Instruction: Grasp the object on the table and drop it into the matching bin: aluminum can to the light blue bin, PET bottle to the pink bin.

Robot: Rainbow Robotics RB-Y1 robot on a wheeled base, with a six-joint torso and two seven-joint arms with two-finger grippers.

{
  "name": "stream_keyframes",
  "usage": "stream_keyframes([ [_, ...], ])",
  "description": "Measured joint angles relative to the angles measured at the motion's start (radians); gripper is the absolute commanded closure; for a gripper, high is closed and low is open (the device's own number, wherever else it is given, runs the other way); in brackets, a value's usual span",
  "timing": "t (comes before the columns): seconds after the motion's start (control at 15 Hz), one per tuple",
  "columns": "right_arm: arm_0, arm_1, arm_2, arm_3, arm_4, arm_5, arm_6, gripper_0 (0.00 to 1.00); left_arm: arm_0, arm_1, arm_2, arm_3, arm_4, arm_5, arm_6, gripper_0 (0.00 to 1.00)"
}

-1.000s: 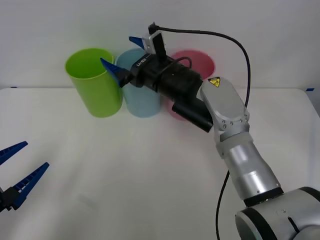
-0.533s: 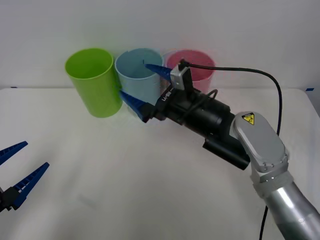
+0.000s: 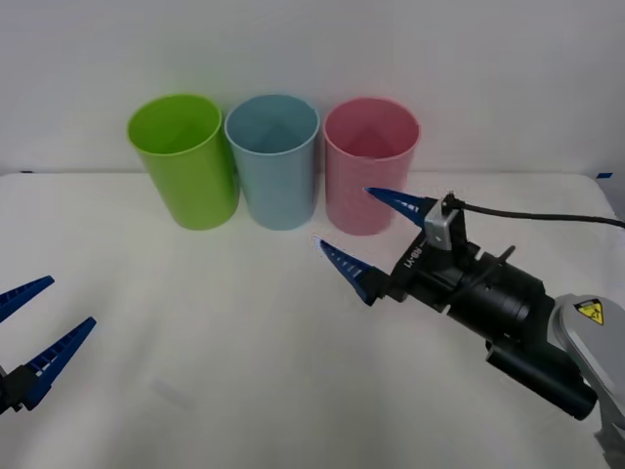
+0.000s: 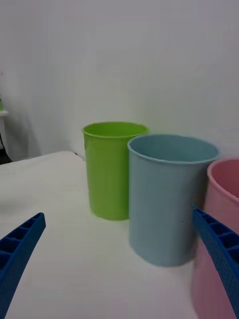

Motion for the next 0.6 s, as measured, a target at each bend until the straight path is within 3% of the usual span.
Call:
stream_keyframes([
  [0.4, 0.178, -0.023, -0.119, -0.004, -0.079, -0.037, 0.209, 0.0, 0.0, 0.0, 0.0, 0.0, 0.0, 0.0, 0.0, 0.0],
  [0.6, 0.254, -0.023, -0.179, -0.004, -0.109, -0.087, 0.251, 0.0, 0.0, 0.0, 0.0, 0.0, 0.0, 0.0, 0.0, 0.0],
])
